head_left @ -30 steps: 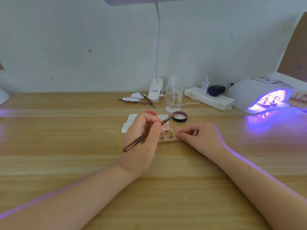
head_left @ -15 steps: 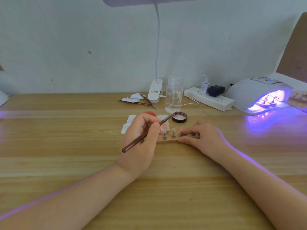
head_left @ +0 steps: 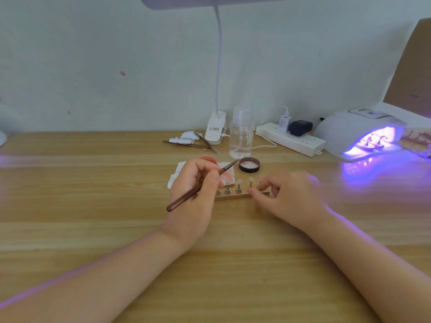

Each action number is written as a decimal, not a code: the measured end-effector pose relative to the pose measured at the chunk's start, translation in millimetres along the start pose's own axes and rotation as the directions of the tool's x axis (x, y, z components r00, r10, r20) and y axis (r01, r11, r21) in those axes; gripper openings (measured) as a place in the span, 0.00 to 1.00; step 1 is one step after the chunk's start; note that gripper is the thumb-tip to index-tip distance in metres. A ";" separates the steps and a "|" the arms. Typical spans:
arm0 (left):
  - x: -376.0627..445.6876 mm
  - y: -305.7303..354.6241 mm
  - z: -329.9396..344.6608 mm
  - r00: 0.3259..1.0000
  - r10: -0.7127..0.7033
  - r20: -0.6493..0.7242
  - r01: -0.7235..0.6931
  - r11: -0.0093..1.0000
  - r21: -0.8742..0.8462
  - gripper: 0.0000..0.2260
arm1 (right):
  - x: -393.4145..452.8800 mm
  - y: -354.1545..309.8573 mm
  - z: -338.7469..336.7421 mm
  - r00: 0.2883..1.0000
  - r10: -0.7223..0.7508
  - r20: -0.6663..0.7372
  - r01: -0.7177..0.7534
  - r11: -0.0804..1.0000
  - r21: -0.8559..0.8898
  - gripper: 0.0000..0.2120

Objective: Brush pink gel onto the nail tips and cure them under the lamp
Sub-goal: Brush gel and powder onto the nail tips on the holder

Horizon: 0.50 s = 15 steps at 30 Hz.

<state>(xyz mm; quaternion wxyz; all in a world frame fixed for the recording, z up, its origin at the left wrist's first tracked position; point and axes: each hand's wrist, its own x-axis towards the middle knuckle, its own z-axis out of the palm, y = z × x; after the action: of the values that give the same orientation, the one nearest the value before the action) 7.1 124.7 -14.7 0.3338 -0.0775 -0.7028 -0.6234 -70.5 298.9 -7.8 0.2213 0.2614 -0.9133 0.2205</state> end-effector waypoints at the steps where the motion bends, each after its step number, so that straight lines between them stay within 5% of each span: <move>1: 0.5 -0.3 -0.1 1.000 -0.004 -0.009 0.004 1.000 -0.003 0.04 | -0.6 -2.3 2.9 0.998 0.017 0.064 -0.012 0.998 -0.068 0.13; 15: 12.1 17.1 0.5 0.988 -0.137 -0.071 0.143 0.986 0.082 0.09 | 1.3 -6.1 20.1 0.998 0.038 0.050 -0.027 0.977 -0.210 0.20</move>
<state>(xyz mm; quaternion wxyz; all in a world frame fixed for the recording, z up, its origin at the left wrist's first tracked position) 6.6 125.1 6.2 0.3150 0.0072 -0.7217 -0.6163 -73.8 283.3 -21.6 0.2192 0.2276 -0.9412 0.1195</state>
